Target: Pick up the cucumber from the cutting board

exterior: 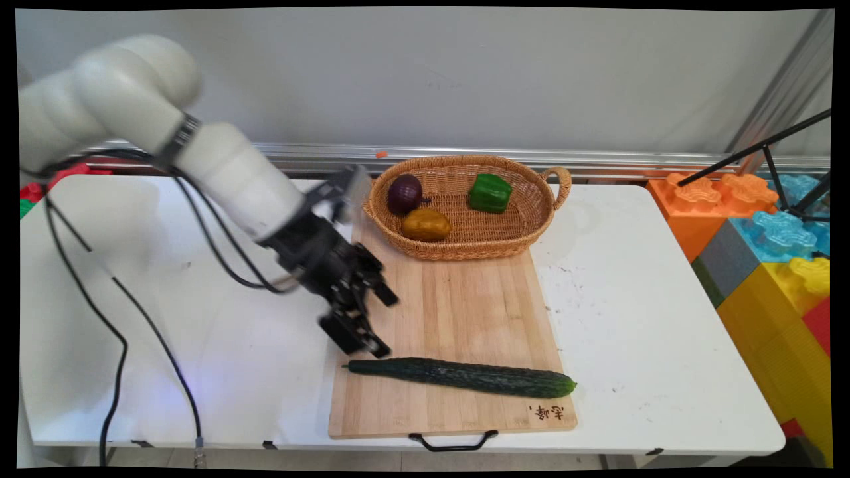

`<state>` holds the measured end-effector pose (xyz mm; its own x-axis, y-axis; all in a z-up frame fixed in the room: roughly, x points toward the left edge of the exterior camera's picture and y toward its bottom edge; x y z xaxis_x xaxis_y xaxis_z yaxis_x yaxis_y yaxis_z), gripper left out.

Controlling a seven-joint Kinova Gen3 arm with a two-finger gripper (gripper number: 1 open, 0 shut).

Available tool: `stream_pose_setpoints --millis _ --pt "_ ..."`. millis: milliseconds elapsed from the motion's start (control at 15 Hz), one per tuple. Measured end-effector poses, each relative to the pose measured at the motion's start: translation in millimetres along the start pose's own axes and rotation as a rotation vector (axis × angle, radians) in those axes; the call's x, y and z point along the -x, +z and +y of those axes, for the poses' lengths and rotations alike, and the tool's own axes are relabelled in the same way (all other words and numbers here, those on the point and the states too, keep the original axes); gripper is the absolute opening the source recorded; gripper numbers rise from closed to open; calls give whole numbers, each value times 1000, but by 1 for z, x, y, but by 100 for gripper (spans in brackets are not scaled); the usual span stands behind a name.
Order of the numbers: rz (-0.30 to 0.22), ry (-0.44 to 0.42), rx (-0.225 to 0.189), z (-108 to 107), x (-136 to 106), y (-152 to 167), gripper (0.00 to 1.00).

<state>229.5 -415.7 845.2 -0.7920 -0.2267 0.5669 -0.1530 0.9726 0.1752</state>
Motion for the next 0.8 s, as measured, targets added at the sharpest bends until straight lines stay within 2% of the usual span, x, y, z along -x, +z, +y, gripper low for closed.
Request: stream_pose_setpoints --millis 200,400,800 --pt "-19 92 7 2 -19 42 100" --pt "-47 158 -17 0 -27 79 100" --pt "-84 199 -55 -4 -35 130 100"
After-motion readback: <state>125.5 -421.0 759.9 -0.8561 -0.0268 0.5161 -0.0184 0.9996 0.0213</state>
